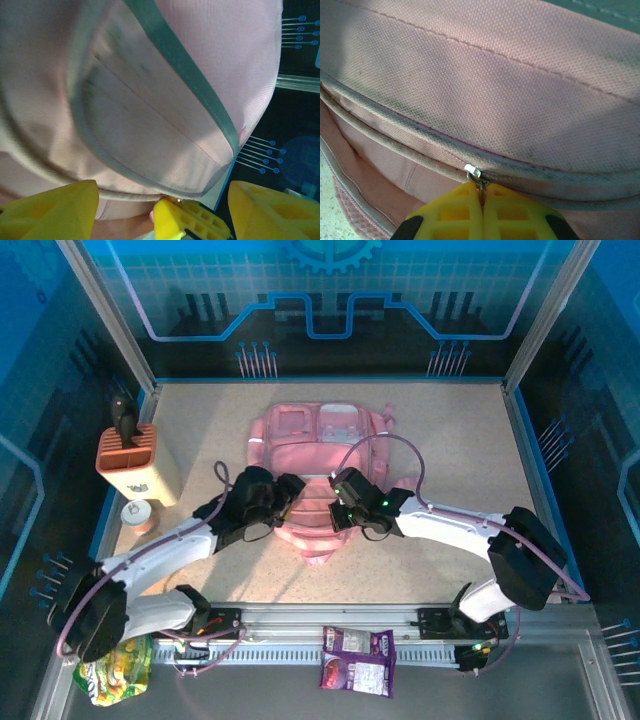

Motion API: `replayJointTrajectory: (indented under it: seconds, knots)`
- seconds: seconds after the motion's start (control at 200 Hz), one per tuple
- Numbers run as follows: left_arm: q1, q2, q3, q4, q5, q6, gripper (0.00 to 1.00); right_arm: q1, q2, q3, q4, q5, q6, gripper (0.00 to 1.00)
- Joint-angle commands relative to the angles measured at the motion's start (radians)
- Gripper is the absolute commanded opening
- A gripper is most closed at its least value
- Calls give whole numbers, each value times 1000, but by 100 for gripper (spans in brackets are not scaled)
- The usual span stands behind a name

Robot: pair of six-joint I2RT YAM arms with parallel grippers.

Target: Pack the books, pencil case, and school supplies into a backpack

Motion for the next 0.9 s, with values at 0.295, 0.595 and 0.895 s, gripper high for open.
replayJointTrajectory:
  seconds: [0.295,0.595,0.895]
  knots:
    - [-95,210,139,138,-128,-150,32,-12,8,-15,-16,-4,16,0]
    - [-61,203,115,68,-149,-117,2,-33,-25,-5,-60,46,-8,0]
    - [22,122,103,-27,-63,97,0,-115,-63,-24,-120,95,-29,0]
